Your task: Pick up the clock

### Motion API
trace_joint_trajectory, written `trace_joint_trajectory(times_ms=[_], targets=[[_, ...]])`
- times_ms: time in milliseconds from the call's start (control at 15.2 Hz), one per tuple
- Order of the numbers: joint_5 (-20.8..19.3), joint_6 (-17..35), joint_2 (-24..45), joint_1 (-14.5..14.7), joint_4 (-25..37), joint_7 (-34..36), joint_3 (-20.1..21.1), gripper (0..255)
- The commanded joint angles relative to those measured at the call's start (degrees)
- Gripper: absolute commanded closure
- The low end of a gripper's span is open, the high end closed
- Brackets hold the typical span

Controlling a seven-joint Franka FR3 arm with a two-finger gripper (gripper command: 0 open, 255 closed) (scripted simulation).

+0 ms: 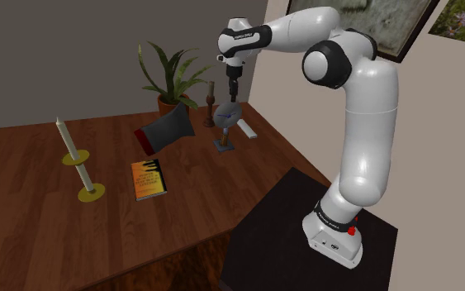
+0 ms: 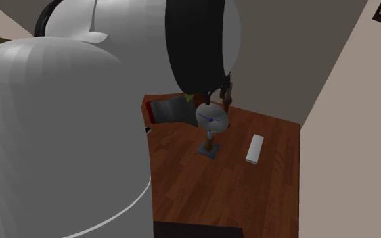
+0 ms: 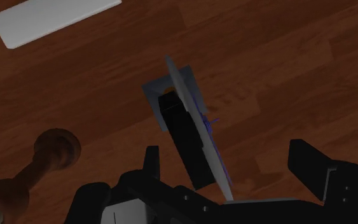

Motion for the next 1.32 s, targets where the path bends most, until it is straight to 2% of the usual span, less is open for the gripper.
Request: trace_joint_trajectory(times_ms=[0, 396, 462, 1056, 1254], targets=[[0.27, 1.27, 0.76, -0.12, -0.57, -0.53, 0.19, 0], [0.66, 4.34, 1.74, -0.13, -2.71, -0.77, 0.38, 0], [0.71, 4.35, 1.9, -0.16, -2.57, -0.76, 0.4, 255], [0.66, 4.33, 1.74, -0.14, -2.7, -0.77, 0.38, 255], [0.4, 2.34, 1.07, -0.12, -1.34, -0.61, 0.25, 255]])
